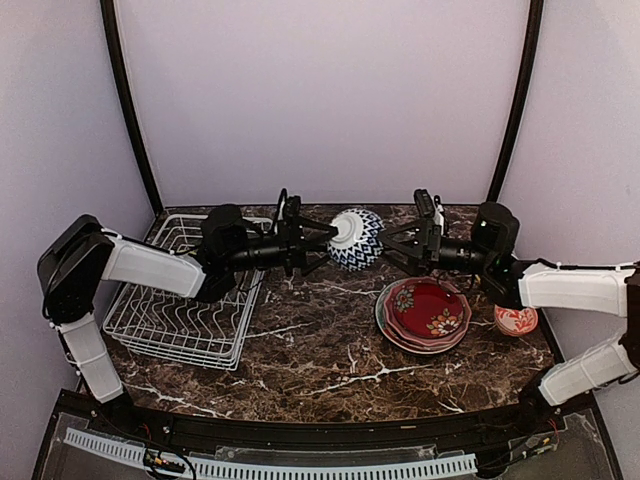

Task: Unload the mixed dishes from the dish rack
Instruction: Pass from the left arm to the right

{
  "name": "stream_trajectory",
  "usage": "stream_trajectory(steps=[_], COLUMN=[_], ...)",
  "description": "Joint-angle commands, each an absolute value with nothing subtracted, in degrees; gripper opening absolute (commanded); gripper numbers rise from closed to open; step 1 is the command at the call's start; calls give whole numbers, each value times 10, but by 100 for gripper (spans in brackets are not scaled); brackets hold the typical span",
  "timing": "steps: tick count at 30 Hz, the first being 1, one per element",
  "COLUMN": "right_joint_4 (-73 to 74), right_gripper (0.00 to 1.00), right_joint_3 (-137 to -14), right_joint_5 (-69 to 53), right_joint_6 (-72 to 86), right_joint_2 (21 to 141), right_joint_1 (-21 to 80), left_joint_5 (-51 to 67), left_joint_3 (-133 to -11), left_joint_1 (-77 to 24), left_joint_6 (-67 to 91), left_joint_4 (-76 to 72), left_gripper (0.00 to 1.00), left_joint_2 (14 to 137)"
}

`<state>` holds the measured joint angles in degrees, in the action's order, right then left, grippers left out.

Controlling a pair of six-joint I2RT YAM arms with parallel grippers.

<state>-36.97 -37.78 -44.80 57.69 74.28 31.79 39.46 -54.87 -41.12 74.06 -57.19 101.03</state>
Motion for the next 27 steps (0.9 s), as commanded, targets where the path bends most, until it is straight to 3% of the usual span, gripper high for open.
stream_trajectory(steps=[1, 10, 14, 17, 19, 22, 27], right_joint_4=[-474, -615, -635, -654, -651, -645, -608], right_gripper=[85, 49, 23, 10, 1, 0, 0], right_joint_3=[-374, -355, -364, -367, -373, -379, -368], right_joint_5=[-455, -467, -474, -479, -484, -486, -481], right_joint_6=[619, 666, 678, 680, 677, 676, 649], right_joint_2=[749, 785, 797, 802, 806, 804, 780], right_joint_1=[335, 339, 339, 340, 339, 339, 332], left_joint_5=[400, 407, 408, 414, 415, 411, 392], left_joint_3=[-561, -573, -577, -579, -576, -570, -542], left_joint_1=[-426, -442, -442, -443, -442, -441, -435], left_joint_6=[801, 809, 807, 814, 807, 802, 750], left_joint_4=[-707, -722, -721, -738, -739, -739, -706], left_gripper=[37, 37, 37, 38, 45, 58, 96], left_joint_2=[1025, 1056, 1061, 1069, 1072, 1072, 1053])
